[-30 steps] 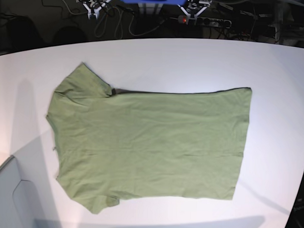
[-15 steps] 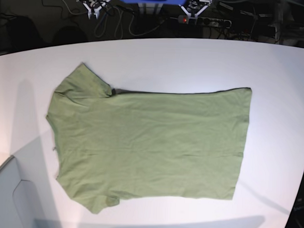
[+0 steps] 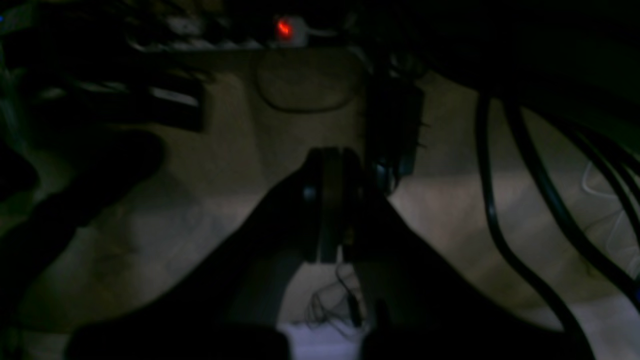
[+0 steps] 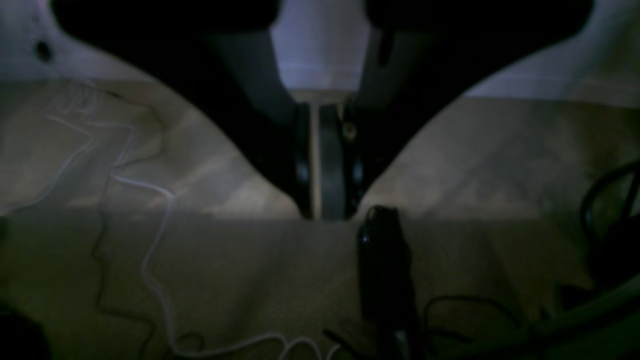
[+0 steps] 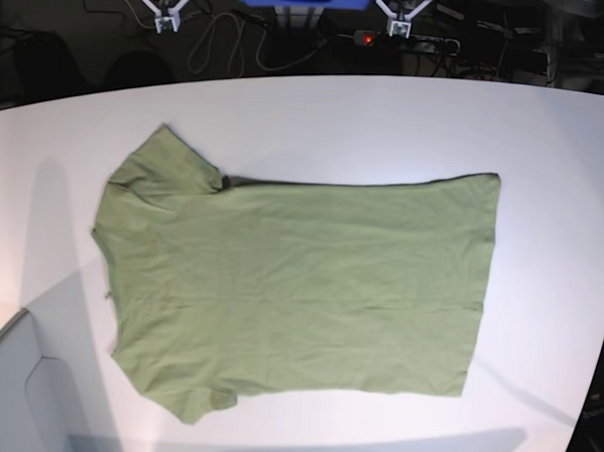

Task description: Fold the T-shirt properly

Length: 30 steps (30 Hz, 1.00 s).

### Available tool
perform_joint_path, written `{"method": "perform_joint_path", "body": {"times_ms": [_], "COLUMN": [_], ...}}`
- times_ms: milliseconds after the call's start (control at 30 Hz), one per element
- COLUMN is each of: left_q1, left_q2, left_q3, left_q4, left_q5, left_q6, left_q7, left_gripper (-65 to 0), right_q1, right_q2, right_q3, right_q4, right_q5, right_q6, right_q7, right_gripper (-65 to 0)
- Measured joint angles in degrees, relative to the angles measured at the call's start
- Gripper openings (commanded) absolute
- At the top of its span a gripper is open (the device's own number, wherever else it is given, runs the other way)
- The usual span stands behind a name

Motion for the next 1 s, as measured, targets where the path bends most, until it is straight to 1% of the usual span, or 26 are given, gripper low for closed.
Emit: {"method": "perform_joint_path", "body": {"times_ms": [67,200,233,300,367,400,467,500,533,633,733,767,800,833,933,967,1000], "left_q1": [4.8,13.6,15.8,19.3,21.9,22.9,24.5,25.2,25.8,26.6,27.2,27.1,27.1,27.1,25.5,24.1,23.0], "left_q2": [-0.5,-1.6,-1.9,-3.2,-4.0,-4.6,-5.0,-5.1,-5.1,-4.8,-4.8,-5.0,-5.1,-5.1,-5.0,-4.9,-4.9], "left_q3": [0.2,-0.2,-0.1,0.3,0.0,-0.1,-0.3,-0.6,-0.9,-2.5,-3.3,-3.3,-3.3,-3.7,-4.9,-5.1,-5.3], "left_q4": [8.1,23.6,27.5,35.0,41.4,43.8,48.4,50.4,52.2,57.9,63.2,64.3,65.4,66.5,69.6,70.1,70.3], "left_q5": [0.1,0.2,0.3,0.3,0.2,0.2,0.2,0.3,0.2,0.3,0.3,0.3,0.2,0.3,0.3,0.3,0.2], "left_q6": [-0.7,0.2,0.3,-0.9,0.2,0.0,0.4,0.0,-0.7,-0.3,-0.1,-0.3,-0.7,-0.7,-0.6,-0.5,-0.6], "left_q7": [0.4,0.9,1.1,0.8,0.7,0.2,1.2,1.3,0.8,1.2,0.7,1.1,2.5,4.0,7.7,7.6,7.3], "left_gripper": [-65.0,-65.0,-65.0,-65.0,-65.0,-65.0,-65.0,-65.0,-65.0,-65.0,-65.0,-65.0,-62.8,-59.1,-45.1,-40.3,-36.5], "right_q1": [-3.7,-9.0,-10.2,-12.4,-14.0,-14.8,-15.6,-15.7,-15.8,-16.4,-16.4,-15.6,-14.9,-14.2,-12.7,-11.9,-11.4], "right_q2": [1.2,3.5,3.8,3.7,3.6,3.6,3.7,3.6,3.5,3.6,3.6,3.6,3.5,3.5,3.6,3.5,3.6], "right_q3": [0.0,0.1,0.5,3.0,6.1,7.2,8.5,9.0,9.7,12.3,13.2,13.1,13.1,13.1,12.5,11.9,11.3], "right_q4": [7.4,20.0,23.3,29.7,35.4,38.1,43.5,46.2,48.9,55.4,57.6,57.3,57.2,57.2,57.5,57.5,57.4], "right_q5": [-0.2,-0.3,-0.3,-0.1,-0.1,-0.7,-0.2,0.1,0.1,-0.2,0.0,0.1,0.0,0.1,0.2,0.0,0.1], "right_q6": [0.0,0.0,0.0,0.0,0.0,0.0,0.0,0.1,0.1,0.1,0.0,0.1,0.1,0.1,0.1,0.1,0.1], "right_q7": [-2.1,-5.7,-7.6,-10.2,-13.0,-13.9,-15.4,-16.0,-15.9,-17.3,-17.4,-18.0,-18.3,-18.1,-17.7,-17.9,-17.9], "right_gripper": [-64.9,-64.9,-64.9,-64.9,-64.9,-64.9,-64.9,-64.9,-64.9,-64.9,-64.2,-62.2,-59.5,-56.1,-43.2,-38.4,-35.2]}}
